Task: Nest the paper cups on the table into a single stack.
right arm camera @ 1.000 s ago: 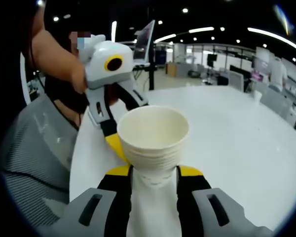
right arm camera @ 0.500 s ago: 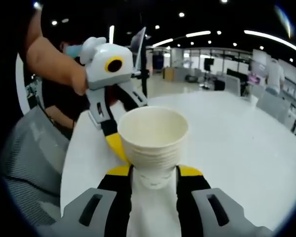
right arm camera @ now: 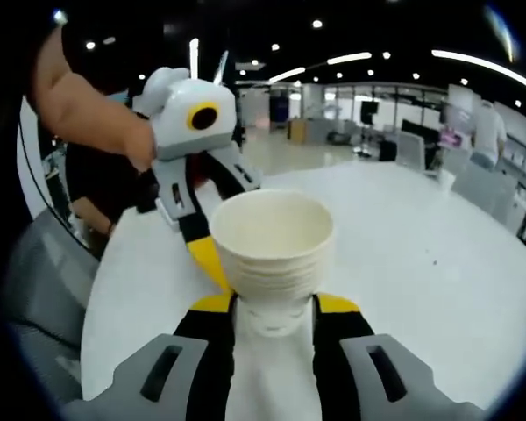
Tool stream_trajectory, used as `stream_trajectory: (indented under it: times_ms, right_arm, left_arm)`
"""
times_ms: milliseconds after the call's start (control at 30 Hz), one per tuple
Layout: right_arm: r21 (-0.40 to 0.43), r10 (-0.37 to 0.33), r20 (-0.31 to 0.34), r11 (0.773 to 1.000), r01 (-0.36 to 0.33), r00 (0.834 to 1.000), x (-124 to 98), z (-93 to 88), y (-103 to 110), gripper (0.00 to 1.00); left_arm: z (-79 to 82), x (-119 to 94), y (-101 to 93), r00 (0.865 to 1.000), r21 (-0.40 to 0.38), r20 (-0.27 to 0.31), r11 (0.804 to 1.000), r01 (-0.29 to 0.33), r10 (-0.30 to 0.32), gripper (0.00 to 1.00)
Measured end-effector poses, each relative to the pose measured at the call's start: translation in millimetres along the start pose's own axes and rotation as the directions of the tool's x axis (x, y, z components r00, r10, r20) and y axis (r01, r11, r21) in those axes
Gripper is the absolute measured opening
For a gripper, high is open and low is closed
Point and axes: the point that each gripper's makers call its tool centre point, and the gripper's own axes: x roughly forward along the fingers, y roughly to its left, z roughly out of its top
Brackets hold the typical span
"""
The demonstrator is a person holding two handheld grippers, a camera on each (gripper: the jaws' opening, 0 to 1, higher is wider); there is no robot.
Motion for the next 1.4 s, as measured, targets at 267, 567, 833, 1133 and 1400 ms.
stream_trajectory:
  times_ms: [267,567,833,1133,1400]
  right_arm:
    - [0.005,-0.002,0.003,1.0,0.002,1.0,6.9,2.8,-31.8,0.31]
    - [-0.01,-0.005,-0.001,1.0,0.005,1.0,19.5,5.3,-58.1,0.31]
    - [0.001,0.006,-0.009,1.0,-0.006,1.0,29.5,3.7,-70.2,0.31]
    - [0.046,-0.022,-0.008,0.999,0.023,1.0,34.7,-11.9,-73.7,0.33]
    - [0.047,-0.03,-0.044,0.998,0.032,0.999,31.2,-16.0,-74.9,0.42]
  left_arm:
    - [7.6,12.2,27.5,1.0,0.014,-0.017,1.0,0.002,-0.002,0.34]
    - [7.2,23.3,55.4,0.999,0.007,-0.046,1.0,-0.005,0.005,0.34]
    - [4.8,29.2,68.8,0.998,0.006,-0.057,1.0,-0.021,0.022,0.34]
    - [-3.0,41.7,69.4,0.997,0.02,-0.069,0.999,-0.025,0.026,0.34]
    - [-4.0,39.7,75.0,0.995,-0.014,-0.06,0.997,-0.077,0.076,0.54]
